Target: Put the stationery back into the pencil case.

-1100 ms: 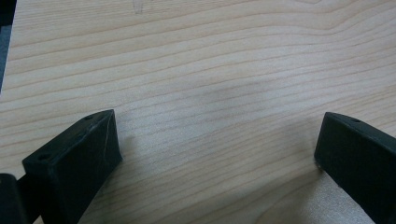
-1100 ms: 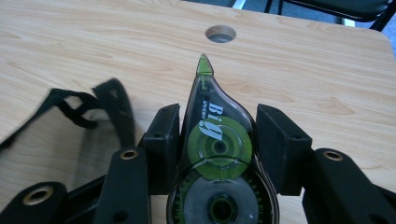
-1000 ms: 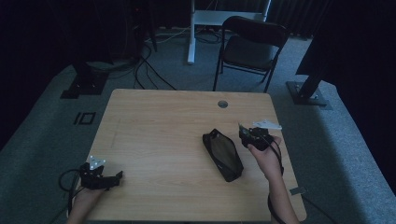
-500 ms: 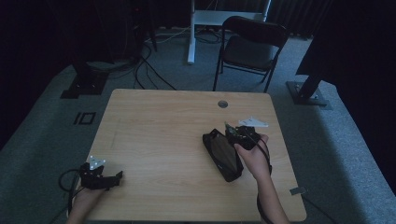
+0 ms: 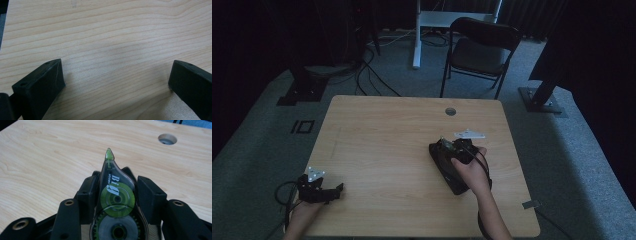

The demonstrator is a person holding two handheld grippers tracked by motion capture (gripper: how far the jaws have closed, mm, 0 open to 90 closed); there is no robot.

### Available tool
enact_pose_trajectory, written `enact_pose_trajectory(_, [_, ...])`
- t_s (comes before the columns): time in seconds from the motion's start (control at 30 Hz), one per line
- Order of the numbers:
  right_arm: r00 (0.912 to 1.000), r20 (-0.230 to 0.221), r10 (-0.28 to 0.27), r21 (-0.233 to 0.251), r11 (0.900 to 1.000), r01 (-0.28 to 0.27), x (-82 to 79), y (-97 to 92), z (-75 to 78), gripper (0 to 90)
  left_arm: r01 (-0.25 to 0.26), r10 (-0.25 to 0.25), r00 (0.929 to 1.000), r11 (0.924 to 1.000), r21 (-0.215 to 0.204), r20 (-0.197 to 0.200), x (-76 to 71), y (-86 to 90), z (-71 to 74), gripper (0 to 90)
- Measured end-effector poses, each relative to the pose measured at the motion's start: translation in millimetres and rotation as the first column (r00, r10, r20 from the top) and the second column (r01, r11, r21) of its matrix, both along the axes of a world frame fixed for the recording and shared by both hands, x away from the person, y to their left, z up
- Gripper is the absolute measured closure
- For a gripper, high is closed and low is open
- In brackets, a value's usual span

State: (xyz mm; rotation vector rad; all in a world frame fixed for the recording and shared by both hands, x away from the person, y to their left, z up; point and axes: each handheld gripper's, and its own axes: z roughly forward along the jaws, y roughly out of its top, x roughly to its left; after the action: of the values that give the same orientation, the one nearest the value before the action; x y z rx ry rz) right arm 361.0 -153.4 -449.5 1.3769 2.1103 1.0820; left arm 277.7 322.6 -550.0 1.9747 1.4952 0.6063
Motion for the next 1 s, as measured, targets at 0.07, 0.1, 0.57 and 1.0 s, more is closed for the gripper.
enact_pose_trajectory(0.07, [1.0000,-0.009,0.002,-0.010,0.9999,-0.002,0.4,1.4,-4.6,51.0,0.000,0.000,1.0000,1.0000,0.000,0.000,0.0,0.0,0.0,0.2])
enact_pose_trajectory(0.1, [0.9999,-0.017,-0.001,-0.013,0.9999,0.000,0.5,1.8,-7.3,51.0,0.000,0.000,1.0000,1.0000,0.000,0.000,0.0,0.0,0.0,0.2])
enact_pose_trajectory(0.57, [0.9939,-0.110,0.002,-0.053,0.9986,-0.008,-0.2,6.3,-27.6,51.0,0.000,0.000,1.0000,1.0000,0.000,0.000,0.0,0.0,0.0,0.2])
enact_pose_trajectory(1.0, [0.9859,-0.167,-0.014,-0.111,0.9938,-0.005,6.6,9.5,-36.8,51.0,0.000,0.000,1.0000,1.0000,0.000,0.000,0.0,0.0,0.0,0.2])
